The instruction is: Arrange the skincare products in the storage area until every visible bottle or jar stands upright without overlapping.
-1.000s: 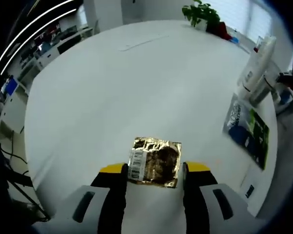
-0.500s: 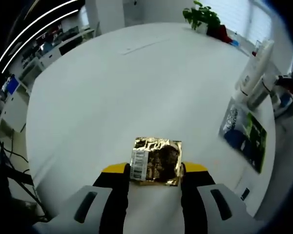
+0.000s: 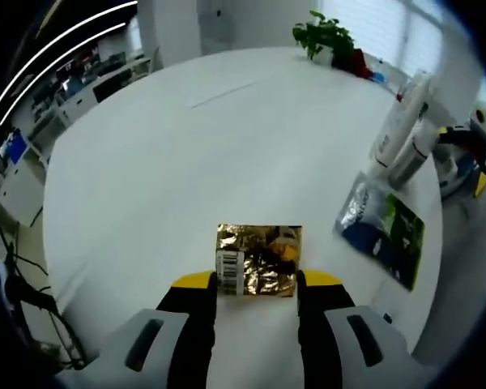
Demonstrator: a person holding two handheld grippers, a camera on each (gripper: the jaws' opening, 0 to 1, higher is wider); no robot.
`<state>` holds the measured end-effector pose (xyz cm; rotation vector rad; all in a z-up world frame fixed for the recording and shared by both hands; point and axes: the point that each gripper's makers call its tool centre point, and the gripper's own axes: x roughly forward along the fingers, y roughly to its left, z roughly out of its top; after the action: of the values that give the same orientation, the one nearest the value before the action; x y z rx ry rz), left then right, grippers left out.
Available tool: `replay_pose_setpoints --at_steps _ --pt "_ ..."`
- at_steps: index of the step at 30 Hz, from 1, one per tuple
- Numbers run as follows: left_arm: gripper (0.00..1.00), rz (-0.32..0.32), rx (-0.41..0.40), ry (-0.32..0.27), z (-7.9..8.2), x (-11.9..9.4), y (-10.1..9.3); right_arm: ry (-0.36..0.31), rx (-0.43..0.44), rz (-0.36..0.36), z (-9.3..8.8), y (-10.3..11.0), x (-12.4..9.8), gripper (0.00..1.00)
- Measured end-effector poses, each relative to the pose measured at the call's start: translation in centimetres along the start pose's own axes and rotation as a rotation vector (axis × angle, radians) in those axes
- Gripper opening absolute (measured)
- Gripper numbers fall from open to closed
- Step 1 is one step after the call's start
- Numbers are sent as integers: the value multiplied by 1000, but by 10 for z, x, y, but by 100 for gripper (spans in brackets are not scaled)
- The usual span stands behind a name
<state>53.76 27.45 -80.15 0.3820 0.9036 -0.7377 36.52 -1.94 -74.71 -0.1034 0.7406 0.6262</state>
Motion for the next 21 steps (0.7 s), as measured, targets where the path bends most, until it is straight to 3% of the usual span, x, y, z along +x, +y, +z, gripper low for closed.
replay_pose_setpoints --at_steps 8,14,21 --pt "43 -31 -37 -85 18 -21 -19 -44 -28 -6 11 2 -6 95" --pt "43 -36 -22 -134 34 -44 -49 -85 -45 1 21 6 -13 93" --pt "43 -41 20 -152 34 -53 -66 -164 -48 13 41 11 -28 85"
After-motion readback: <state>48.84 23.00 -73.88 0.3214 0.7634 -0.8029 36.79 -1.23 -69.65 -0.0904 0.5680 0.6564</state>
